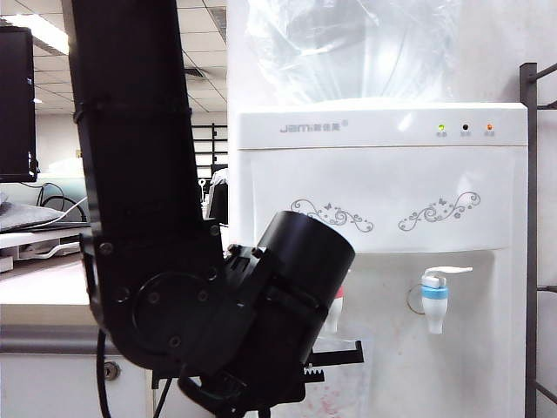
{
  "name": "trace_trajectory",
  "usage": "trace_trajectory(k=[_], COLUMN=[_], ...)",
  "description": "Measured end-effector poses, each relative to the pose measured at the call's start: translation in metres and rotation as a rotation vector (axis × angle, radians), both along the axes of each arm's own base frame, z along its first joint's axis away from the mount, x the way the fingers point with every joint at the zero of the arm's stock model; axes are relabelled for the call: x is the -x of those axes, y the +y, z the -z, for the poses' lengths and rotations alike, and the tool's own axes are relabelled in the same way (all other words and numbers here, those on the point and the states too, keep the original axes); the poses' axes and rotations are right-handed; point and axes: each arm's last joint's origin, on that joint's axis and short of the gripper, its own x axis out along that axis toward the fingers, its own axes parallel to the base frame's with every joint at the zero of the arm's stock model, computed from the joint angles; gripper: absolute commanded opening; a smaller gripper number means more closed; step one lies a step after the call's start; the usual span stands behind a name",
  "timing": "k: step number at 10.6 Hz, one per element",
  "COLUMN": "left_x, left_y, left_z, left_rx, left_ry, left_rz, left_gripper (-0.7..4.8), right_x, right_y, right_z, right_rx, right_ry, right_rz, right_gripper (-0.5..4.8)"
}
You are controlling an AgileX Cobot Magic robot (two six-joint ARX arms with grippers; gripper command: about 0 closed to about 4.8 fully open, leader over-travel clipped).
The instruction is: Pick up the plastic mug from the left desk, go to the hot water outlet of the water dispenser, press the vertical switch to get some water, then put the mug back on the desk.
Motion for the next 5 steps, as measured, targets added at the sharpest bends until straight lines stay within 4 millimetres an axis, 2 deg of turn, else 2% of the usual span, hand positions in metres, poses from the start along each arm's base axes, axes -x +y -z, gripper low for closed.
trace_trajectory(k=[3, 5], left_x=[0.000, 0.000], left_y=[-0.001, -0.001], left_z=[0.000, 0.000], left_rx=[0.001, 0.001], left_ry=[-0.003, -0.003], left_rz=[-0.002, -0.002], left_gripper=[0.03, 0.03], right_x=[-0.001, -0.007], right_y=[0.001, 0.007], right_z=[0.009, 0.027], right_rx=[0.062, 0.116], right_ry=[0.058, 0.109], right_rz=[0.002, 0.004], right_gripper=[-0.05, -0.05])
